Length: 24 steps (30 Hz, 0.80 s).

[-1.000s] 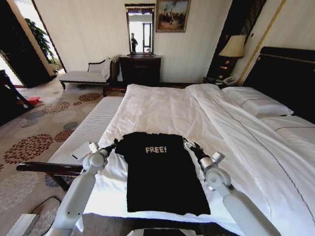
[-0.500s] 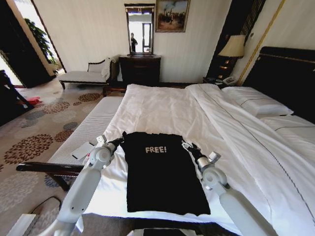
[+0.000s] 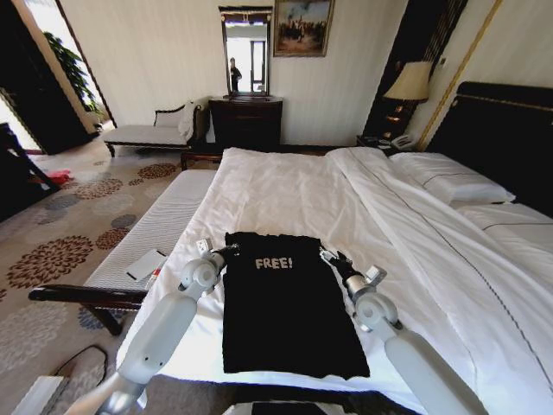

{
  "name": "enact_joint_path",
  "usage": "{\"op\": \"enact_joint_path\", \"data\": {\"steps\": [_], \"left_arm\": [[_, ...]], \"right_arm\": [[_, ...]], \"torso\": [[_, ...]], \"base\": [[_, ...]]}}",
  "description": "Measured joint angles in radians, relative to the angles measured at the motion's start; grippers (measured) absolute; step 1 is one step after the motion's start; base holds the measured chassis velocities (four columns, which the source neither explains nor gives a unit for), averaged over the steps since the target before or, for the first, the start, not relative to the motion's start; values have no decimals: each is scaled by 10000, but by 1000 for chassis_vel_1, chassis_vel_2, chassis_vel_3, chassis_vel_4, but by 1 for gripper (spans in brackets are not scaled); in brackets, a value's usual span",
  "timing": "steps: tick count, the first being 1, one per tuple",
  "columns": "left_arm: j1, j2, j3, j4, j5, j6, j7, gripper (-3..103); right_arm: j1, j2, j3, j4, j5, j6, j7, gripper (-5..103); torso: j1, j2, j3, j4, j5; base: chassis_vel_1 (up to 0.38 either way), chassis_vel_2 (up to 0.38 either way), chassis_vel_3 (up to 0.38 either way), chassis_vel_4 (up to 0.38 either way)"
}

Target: Fold the clothes on the bed.

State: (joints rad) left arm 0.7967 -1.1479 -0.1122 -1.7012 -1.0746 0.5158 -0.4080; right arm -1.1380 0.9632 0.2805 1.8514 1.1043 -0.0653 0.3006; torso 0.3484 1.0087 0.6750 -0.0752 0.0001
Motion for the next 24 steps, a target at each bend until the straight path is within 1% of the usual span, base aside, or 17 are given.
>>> {"op": "enact_joint_path", "data": {"steps": [4,6,8,9,10,11,12,13,16,17,18,19,22,23,24], "left_arm": [[26,-23,43,-66,30,-69,79,1],[75,-51,56,-132,114,-238,173,1],[82,-54,56,-142,140,-276,184,1],[119,-78,46,-192,340,-551,319,-1],[159,-102,-4,-262,402,-765,457,5],[190,-118,-56,-331,365,-855,537,5],[234,-130,-132,-421,244,-937,633,11],[234,-130,-132,-421,244,-937,633,11],[385,-62,-295,-710,-53,-976,920,26],[385,-62,-295,-710,-53,-976,920,26],[428,-9,-301,-778,-72,-943,990,32],[464,36,-295,-821,-73,-907,1027,32],[566,53,-322,-822,-34,-858,985,48],[566,53,-322,-822,-34,-858,985,48],[589,32,-400,-780,-36,-851,927,54]], "right_arm": [[10,13,-27,-26,-13,0,-4,100],[11,32,-44,-37,-32,0,-8,100],[11,35,-45,-37,-34,0,-8,100],[7,44,-47,-37,-41,0,-10,100],[-11,48,-47,-38,-49,0,-11,100],[-22,51,-47,-37,-53,0,-12,100],[-34,52,-47,-33,-58,0,-13,100],[-34,52,-47,-33,-58,0,-13,100],[-64,54,-21,-3,-63,0,-15,100],[-64,54,-21,-3,-63,0,-15,100],[-69,53,-16,10,-63,0,-15,100],[-73,53,-13,25,-63,0,-15,100],[-96,81,-11,67,-82,0,-16,100],[-96,81,-11,67,-82,0,-16,100],[-120,85,-7,85,-89,0,-15,100]], "torso": [[0,0,0,0,0],[0,0,0,0,-1],[0,0,0,0,-1],[-1,0,0,-1,-1],[-1,0,0,0,-2],[-1,0,0,-1,-1],[-1,0,0,0,-1],[-1,0,0,0,-1],[-1,0,0,-1,-1],[-1,0,0,-1,-1],[-2,0,-1,-1,-1],[-2,0,-1,0,-1],[-2,0,0,0,-2],[-2,0,0,0,-2],[-2,0,0,-1,-1]], "base": [[0,0,0,0],[0,0,0,0],[0,0,0,0],[0,0,0,0],[0,0,0,0],[0,0,0,0],[0,0,0,0],[0,0,0,0],[0,0,0,0],[0,0,0,0],[0,0,0,0],[0,0,0,0],[0,0,0,0],[0,0,0,0],[0,0,0,0]]}}
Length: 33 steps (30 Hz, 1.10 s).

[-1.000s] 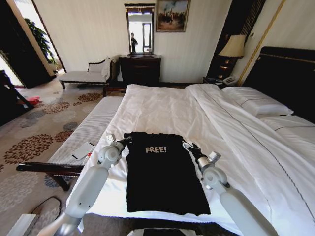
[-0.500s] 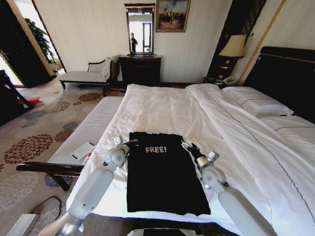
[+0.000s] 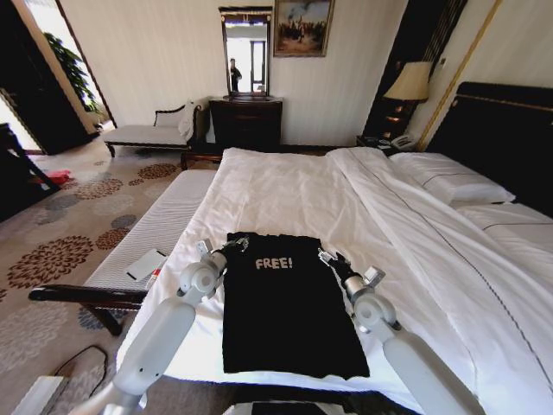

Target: Fold the clothes on the bed.

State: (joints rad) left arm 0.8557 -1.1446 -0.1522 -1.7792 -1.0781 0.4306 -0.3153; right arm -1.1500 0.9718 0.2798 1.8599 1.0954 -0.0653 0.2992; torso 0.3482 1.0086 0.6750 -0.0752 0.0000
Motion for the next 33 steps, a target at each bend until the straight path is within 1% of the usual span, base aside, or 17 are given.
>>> {"op": "enact_joint_path", "data": {"steps": [1,3,4,5,7,8,10,12,13,15,17,18,21,23,24,29,33], "left_arm": [[8,-6,-81,58,-12,3,-88,60],[8,-5,-135,98,-17,3,-129,60],[-12,21,-274,207,-59,-6,-220,70],[-44,40,-371,273,-101,-26,-280,70],[-146,68,-620,408,-215,-77,-364,81],[-146,68,-620,408,-215,-77,-364,81],[-345,129,-955,691,-429,-35,-522,92],[-376,140,-993,754,-446,-4,-562,92],[-503,179,-1129,1092,-538,127,-713,99],[-602,173,-1210,1453,-622,276,-775,100],[-630,163,-1220,1546,-633,321,-777,100],[-767,75,-1220,1918,-605,455,-763,100],[-1202,-292,-1167,2728,-502,542,-687,100],[-1286,-372,-1155,2868,-499,546,-675,100],[-1545,-622,-1113,3345,-471,552,-609,100],[-1935,-1120,-1140,4225,-268,471,-421,100],[-2012,-1266,-1343,4529,-191,347,-327,100]], "right_arm": [[-31,-1,19,26,-5,0,0,100],[-44,-6,34,33,-6,0,1,100],[-73,-17,72,43,-7,0,0,100],[-87,-21,87,45,-8,2,-1,100],[-100,-23,105,54,-8,5,-1,100],[-100,-23,105,54,-8,5,-1,100],[-99,-23,103,95,-8,11,-1,100],[-96,-21,100,100,-8,11,-1,100],[-71,-10,63,111,-11,12,1,100],[-29,8,16,112,-15,11,4,100],[-16,14,3,111,-17,12,5,100],[27,31,-34,95,-22,12,7,100],[52,48,-69,50,-40,13,11,100],[52,48,-69,41,-41,13,13,100],[43,46,-66,19,-43,14,17,100],[3,-19,59,-19,-10,16,20,100],[-11,-85,159,-67,26,22,20,100]], "torso": [[0,0,0,0,0],[0,0,0,0,0],[0,0,0,-1,0],[0,0,0,0,-1],[0,1,0,0,-1],[0,1,0,0,-1],[0,0,0,0,-1],[0,0,0,0,0],[0,1,0,-1,0],[0,0,0,2,-1],[1,0,0,2,0],[1,0,0,3,-1],[0,0,0,1,-1],[0,0,0,-1,1],[1,1,1,-4,0],[3,0,1,-2,0],[2,0,0,0,0]], "base": [[0,0,0,0],[0,0,0,0],[0,0,0,0],[0,0,0,0],[0,0,0,0],[0,0,0,0],[0,0,0,0],[0,0,0,0],[0,0,0,0],[0,0,0,0],[0,0,0,0],[0,0,0,0],[0,0,0,0],[0,0,0,0],[0,0,0,0],[0,0,0,0],[0,0,0,0]]}}
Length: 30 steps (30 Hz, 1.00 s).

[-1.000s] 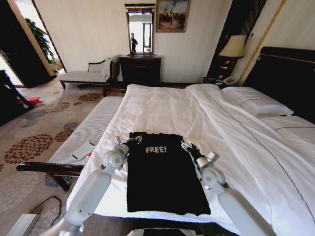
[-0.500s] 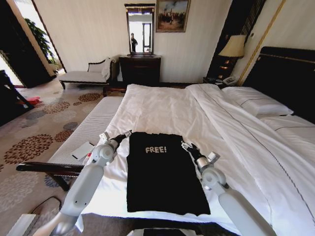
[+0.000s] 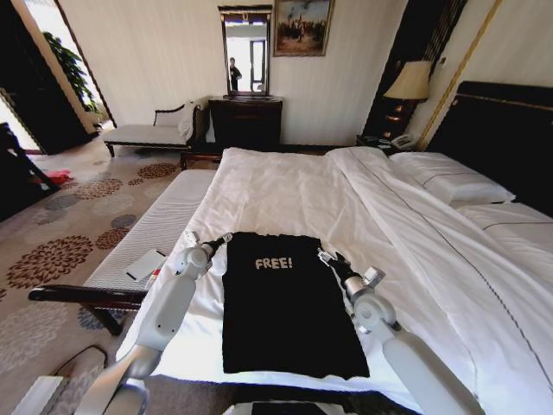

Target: Fold the clothes on the bed.

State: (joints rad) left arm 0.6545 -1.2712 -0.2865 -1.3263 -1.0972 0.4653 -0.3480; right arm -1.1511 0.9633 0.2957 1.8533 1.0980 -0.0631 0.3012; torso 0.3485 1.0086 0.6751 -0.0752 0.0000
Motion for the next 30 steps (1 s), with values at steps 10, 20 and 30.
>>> {"op": "enact_joint_path", "data": {"steps": [10,20,30], "left_arm": [[4,36,43,384,394,-171,331,98],[-520,-407,392,1187,869,-100,309,97],[-957,-714,548,1904,1238,-312,528,98]], "right_arm": [[127,36,-118,-84,-8,9,27,100],[87,6,-85,-36,-19,6,76,100],[115,-17,-56,-160,-12,6,81,100]], "torso": [[0,0,-1,4,0],[0,0,-1,-2,0],[0,0,0,1,1]], "base": [[0,0,0,0],[0,0,0,0],[0,0,0,0]]}}
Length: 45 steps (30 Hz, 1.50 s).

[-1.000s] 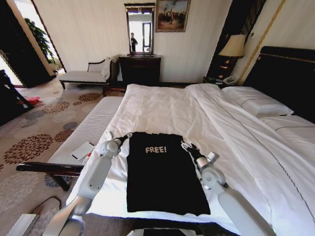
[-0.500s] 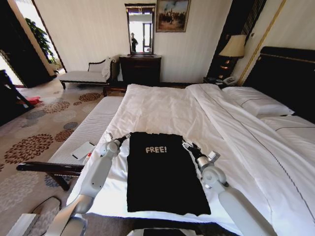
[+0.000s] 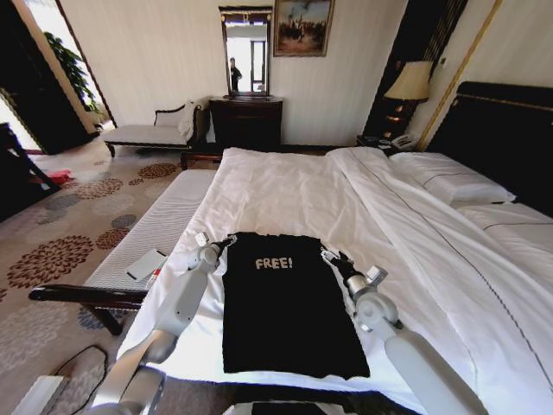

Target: Fold the clothes on the bed.

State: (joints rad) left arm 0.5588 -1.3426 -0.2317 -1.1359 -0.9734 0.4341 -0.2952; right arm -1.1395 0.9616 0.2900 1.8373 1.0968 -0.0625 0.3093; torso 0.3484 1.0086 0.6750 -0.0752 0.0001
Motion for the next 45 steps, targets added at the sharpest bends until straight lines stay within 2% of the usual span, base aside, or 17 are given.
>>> {"op": "enact_joint_path", "data": {"steps": [3,5,6,7,11,12,13,15,18,19,20,21,23,24,27,36,45], "left_arm": [[-213,-122,41,244,84,-84,125,92],[-289,-170,51,343,142,-110,159,92],[-388,-253,66,488,239,-157,198,81],[-448,-309,69,573,294,-191,219,81],[-554,-468,73,718,414,-218,250,66],[-557,-499,76,730,449,-217,252,66],[-557,-555,75,746,540,-217,256,55],[-557,-569,72,751,570,-217,256,55],[-503,-568,55,751,664,-217,264,39],[-503,-568,55,751,664,-217,264,39],[-488,-543,49,743,678,-226,272,33],[-478,-522,40,728,683,-241,278,33],[-437,-424,2,651,686,-280,291,23],[-437,-424,2,651,686,-280,291,23],[-359,-182,-19,521,676,-333,315,6],[-339,471,-71,339,516,-413,375,2],[-537,941,-124,251,248,-422,311,2]], "right_arm": [[52,-5,-7,-52,11,0,3,100],[77,-9,-17,-74,17,0,4,100],[112,-16,-31,-106,28,0,3,100],[136,-21,-37,-129,36,0,3,100],[183,-39,-44,-182,67,0,4,100],[187,-47,-44,-190,77,0,4,100],[188,-64,-42,-205,87,4,1,100],[189,-68,-39,-212,89,5,-1,100],[174,-80,-17,-235,94,23,-7,100],[174,-80,-17,-235,94,23,-7,100],[173,-82,-16,-239,95,26,-8,100],[173,-82,-16,-242,95,28,-9,100],[201,-70,-26,-258,95,44,-3,100],[201,-70,-26,-258,95,44,-3,100],[330,-62,-127,-329,95,62,14,100],[1235,-67,-929,-1002,332,40,65,100],[3322,228,-2463,-2548,1500,-268,182,100]], "torso": [[0,0,0,-1,0],[0,0,0,-1,0],[0,0,0,0,0],[0,0,0,0,-1],[0,0,0,-2,0],[0,0,0,-2,0],[0,0,0,-1,0],[0,0,0,-1,0],[-2,0,0,-1,-1],[-2,0,0,-1,-1],[-2,0,0,-1,-1],[-2,0,0,-1,-1],[-1,0,0,-2,-2],[-1,0,0,-2,-2],[-1,0,0,-1,-2],[-2,0,1,-2,-3],[-1,0,1,-2,-2]], "base": [[0,0,0,0],[0,0,0,0],[0,0,0,0],[0,0,0,0],[0,0,0,0],[0,0,0,0],[0,0,0,0],[0,0,0,0],[0,0,0,0],[0,0,0,0],[0,0,0,0],[0,0,0,0],[0,0,0,0],[0,0,0,0],[0,0,0,0],[0,0,0,0],[0,0,0,0]]}}
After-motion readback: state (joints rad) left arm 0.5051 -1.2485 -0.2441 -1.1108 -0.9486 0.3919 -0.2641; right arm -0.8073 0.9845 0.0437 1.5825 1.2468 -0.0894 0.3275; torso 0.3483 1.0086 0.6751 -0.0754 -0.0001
